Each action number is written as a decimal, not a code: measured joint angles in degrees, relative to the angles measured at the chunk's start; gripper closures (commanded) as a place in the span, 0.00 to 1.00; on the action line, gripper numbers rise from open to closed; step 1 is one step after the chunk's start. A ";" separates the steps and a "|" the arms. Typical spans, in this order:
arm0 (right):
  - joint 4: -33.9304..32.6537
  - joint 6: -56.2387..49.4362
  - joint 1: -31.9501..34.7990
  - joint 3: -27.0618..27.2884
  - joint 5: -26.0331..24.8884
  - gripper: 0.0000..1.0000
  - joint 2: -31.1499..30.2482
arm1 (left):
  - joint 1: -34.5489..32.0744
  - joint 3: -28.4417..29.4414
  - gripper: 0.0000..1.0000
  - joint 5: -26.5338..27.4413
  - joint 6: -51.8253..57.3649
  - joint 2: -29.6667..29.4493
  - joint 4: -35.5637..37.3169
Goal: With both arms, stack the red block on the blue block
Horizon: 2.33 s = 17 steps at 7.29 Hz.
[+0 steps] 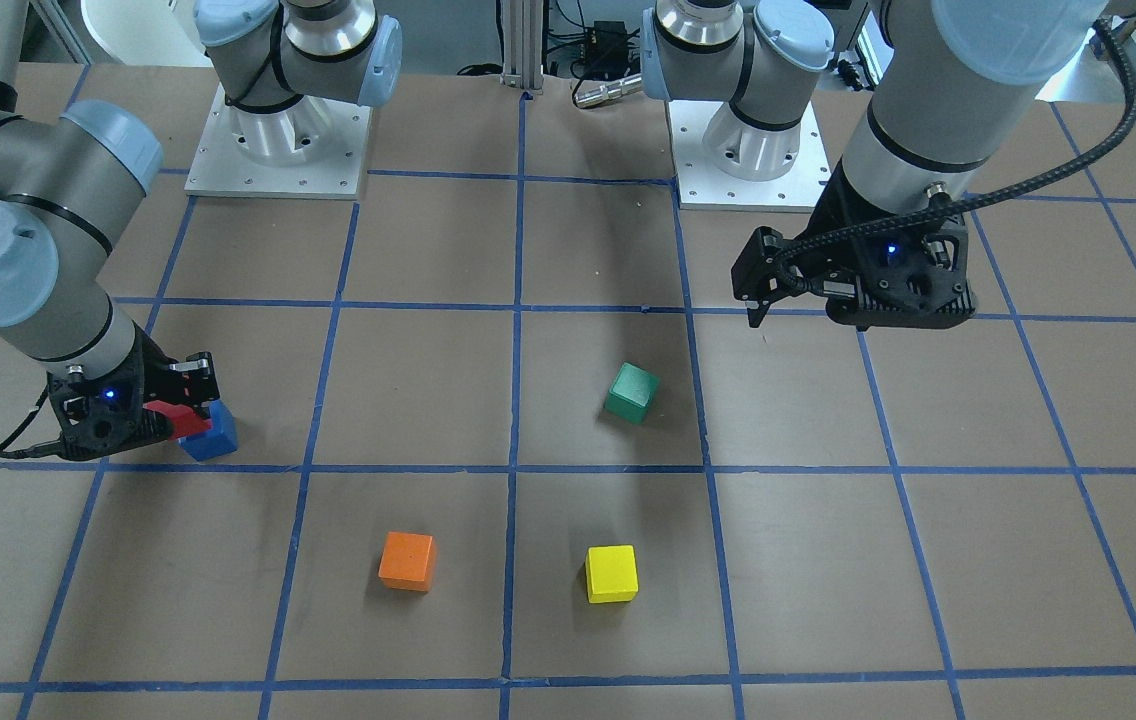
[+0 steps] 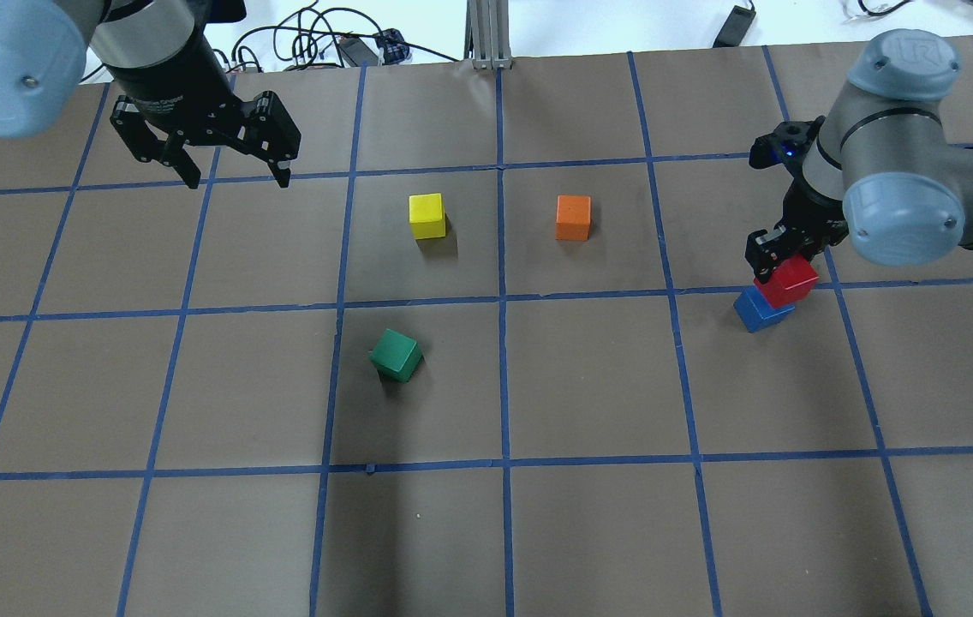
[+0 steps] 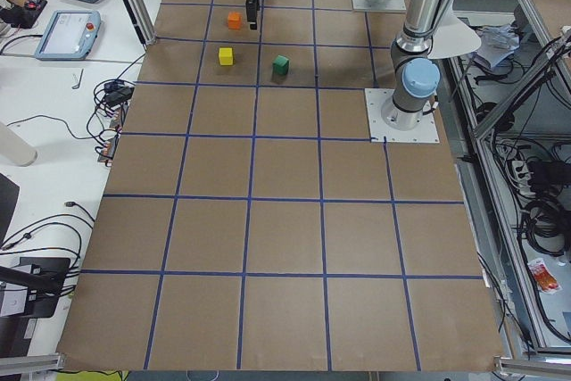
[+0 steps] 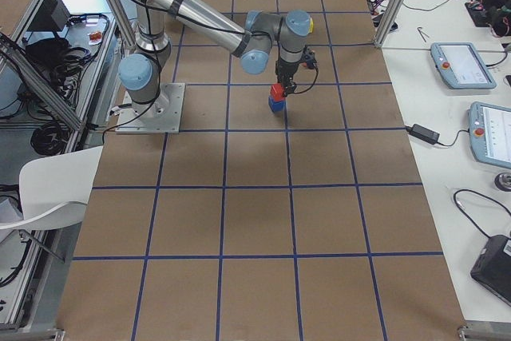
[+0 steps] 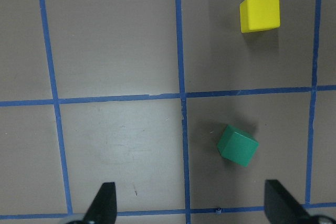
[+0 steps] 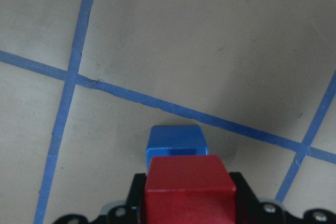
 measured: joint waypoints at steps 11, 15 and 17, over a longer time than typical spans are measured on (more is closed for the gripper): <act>9.45 0.84 0.01 -3.32 -0.01 0.00 -2.17 | 0.26 0.02 0.00 -0.08 0.00 -0.01 0.00; 32.85 11.03 1.76 -16.55 0.37 0.00 -12.18 | 0.34 0.08 0.00 -0.12 0.08 0.04 0.00; 35.12 21.61 7.09 -18.50 0.75 0.00 -11.92 | 0.41 0.09 0.00 -0.15 0.08 0.01 0.01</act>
